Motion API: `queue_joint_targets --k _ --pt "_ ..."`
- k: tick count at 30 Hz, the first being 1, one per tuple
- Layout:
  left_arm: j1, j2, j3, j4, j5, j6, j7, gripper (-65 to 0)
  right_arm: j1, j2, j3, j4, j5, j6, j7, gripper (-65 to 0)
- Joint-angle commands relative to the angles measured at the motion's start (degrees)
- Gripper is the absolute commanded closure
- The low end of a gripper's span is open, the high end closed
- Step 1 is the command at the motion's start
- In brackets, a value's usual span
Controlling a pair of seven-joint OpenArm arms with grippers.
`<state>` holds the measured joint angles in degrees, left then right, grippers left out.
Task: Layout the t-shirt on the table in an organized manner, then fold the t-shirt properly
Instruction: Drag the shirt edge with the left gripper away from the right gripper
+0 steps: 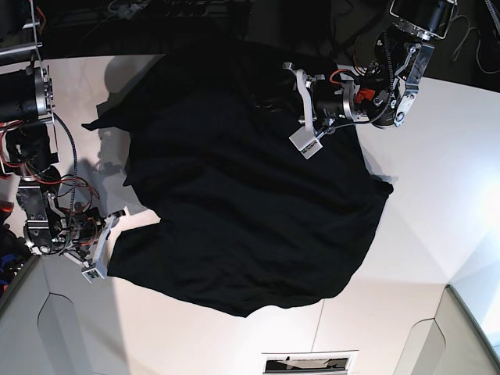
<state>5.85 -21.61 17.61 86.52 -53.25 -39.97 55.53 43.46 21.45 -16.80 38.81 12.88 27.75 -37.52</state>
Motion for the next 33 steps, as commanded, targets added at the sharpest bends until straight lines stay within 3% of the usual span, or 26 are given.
queue_joint_targets --k 1,7,14,21,27,33 --pt "-0.1 -0.6 0.0 0.4 1.7 0.0 1.9 -7.6 2.1 0.6 0.3 0.2 0.0 0.2 0.3 0.0" --pt "-0.2 -2.8 0.0 0.4 1.7 0.0 1.9 -7.6 2.0 0.6 0.3 -1.8 0.0 0.3 1.7 0.0" --pt "-0.6 -8.0 -0.1 0.4 2.6 0.0 1.9 -7.6 0.2 1.1 0.3 -2.7 -0.6 1.0 1.7 0.0" --pt "-2.8 -15.6 -0.1 0.4 8.4 0.0 1.7 -7.6 -3.1 6.1 0.3 -2.7 -0.9 1.0 1.7 0.0" --pt "-10.5 -19.3 0.0 0.4 11.1 0.0 -1.4 -7.6 -5.9 11.5 0.3 -2.6 6.3 1.1 1.4 0.0" --pt "-17.5 -19.3 0.0 -2.6 14.5 0.0 -3.5 -7.6 -8.1 13.3 1.4 1.0 14.6 2.3 -0.8 0.0"
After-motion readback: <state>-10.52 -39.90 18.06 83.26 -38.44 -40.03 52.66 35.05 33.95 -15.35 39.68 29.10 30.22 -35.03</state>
